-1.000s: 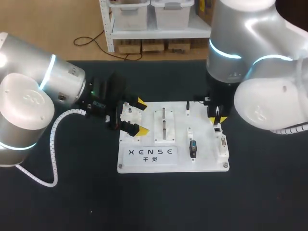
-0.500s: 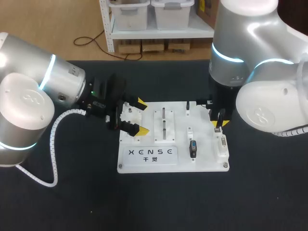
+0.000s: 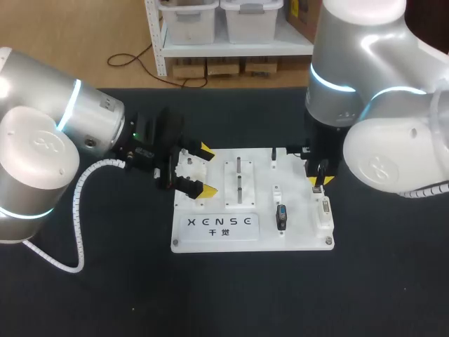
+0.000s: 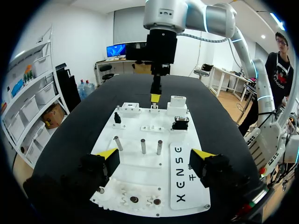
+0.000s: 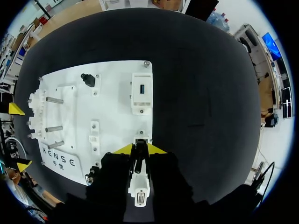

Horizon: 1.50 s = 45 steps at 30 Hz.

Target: Insert the Ethernet cable into its matching sockets.

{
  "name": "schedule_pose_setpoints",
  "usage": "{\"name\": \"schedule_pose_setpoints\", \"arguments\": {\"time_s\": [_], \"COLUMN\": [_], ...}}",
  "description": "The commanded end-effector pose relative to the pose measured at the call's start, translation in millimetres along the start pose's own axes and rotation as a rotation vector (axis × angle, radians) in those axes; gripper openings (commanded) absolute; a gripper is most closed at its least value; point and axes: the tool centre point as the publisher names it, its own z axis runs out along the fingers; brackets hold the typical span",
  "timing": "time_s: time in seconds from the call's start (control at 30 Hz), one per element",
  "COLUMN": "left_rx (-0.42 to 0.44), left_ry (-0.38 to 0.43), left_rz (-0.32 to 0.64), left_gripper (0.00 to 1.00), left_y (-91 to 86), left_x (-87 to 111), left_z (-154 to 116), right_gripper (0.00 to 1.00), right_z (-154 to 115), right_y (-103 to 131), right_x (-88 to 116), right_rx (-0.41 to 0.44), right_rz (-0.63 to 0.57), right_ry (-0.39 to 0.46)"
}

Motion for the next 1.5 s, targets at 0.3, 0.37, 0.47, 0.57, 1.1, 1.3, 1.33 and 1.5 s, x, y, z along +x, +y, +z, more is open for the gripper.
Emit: {"name": "schedule_pose_setpoints", "arguments": {"time_s": [0.3, 0.37, 0.47, 0.57, 1.1, 1.3, 1.33, 1.5], "left_rx": [0.0, 0.0, 0.0, 0.0, 0.0, 0.0, 0.0, 0.0], "left_ry": [-0.001, -0.001, -0.001, -0.001, -0.001, -0.001, -0.001, -0.001], "left_rz": [0.001, 0.001, 0.001, 0.001, 0.001, 0.001, 0.001, 0.001], "left_gripper": [1.0, 1.0, 1.0, 1.0, 1.0, 1.0, 1.0, 1.0], "left_y": [0.8, 0.8, 0.8, 0.8, 0.8, 0.8, 0.8, 0.8], "left_x": [0.7, 0.7, 0.7, 0.7, 0.7, 0.7, 0.7, 0.7], "left_z": [1, 1, 1, 1, 1, 1, 1, 1], "right_gripper": [0.0, 0.0, 0.0, 0.0, 0.0, 0.0, 0.0, 0.0], "right_z": [3, 4, 5, 7, 24, 27, 27, 26], "right_y": [-1, -1, 0, 0, -2, -5, -5, -6], "right_x": [-3, -4, -4, -4, -1, 0, 0, 0], "right_rx": [-0.004, -0.004, -0.005, -0.004, 0.005, 0.011, 0.012, 0.015], "right_rz": [-0.005, -0.007, -0.01, -0.014, -0.015, -0.009, -0.009, -0.012], "right_ry": [0.004, 0.005, 0.007, 0.012, 0.044, 0.057, 0.058, 0.056]}}
